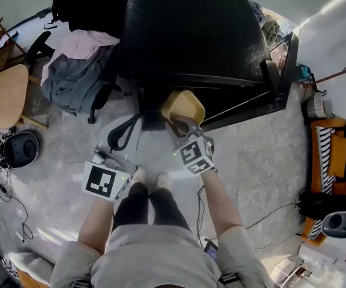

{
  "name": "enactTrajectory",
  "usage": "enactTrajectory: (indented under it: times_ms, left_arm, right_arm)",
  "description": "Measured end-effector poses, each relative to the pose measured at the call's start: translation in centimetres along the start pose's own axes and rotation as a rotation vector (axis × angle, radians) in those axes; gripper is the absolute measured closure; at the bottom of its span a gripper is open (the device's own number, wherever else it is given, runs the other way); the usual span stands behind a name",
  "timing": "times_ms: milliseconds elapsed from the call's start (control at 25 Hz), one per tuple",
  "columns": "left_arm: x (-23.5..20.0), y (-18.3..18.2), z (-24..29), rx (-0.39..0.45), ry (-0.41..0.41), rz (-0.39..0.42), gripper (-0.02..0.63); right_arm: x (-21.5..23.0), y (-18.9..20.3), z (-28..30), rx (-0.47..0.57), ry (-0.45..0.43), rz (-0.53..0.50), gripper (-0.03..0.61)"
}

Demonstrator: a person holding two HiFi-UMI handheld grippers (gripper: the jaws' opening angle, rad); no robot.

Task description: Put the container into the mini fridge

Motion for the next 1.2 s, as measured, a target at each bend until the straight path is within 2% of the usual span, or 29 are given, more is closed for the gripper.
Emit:
enactTrajectory:
  times_ms: [320, 720, 920, 1200]
  left_arm:
    - [-1.2, 2.3, 0.9, -0.009, -0.016, -0.014, 0.612]
    - [-1.4, 4.8, 1.3, -0.018, -0.026, -0.021, 0.612]
    - [-1.2, 5.6, 1.4, -0.03, -0.029, -0.056, 0.612]
    - [-1.4, 6.1, 1.3, -0.031, -0.043, -0.062, 0.612]
  right_arm:
    - [0.1, 3.4, 5.0, -0.144, -0.044, -0.19, 0.572]
    - [1.0, 7.0, 9.0, -0.3, -0.076, -0.377, 0.572]
    - [1.3, 8.0, 10.3, -0.355, -0.089, -0.456, 0.572]
    - [2.1, 8.4, 11.5, -0.406, -0.088, -0.565, 0.572]
Point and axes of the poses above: the fingertips, and each gripper's own axes: z forward along the fingers, x to its right, y out of its underside, the point moved 2 cm from there along -z, backward along the fingers, and after that the axes turned 13 degrees about -x, right-handed, at the moved point
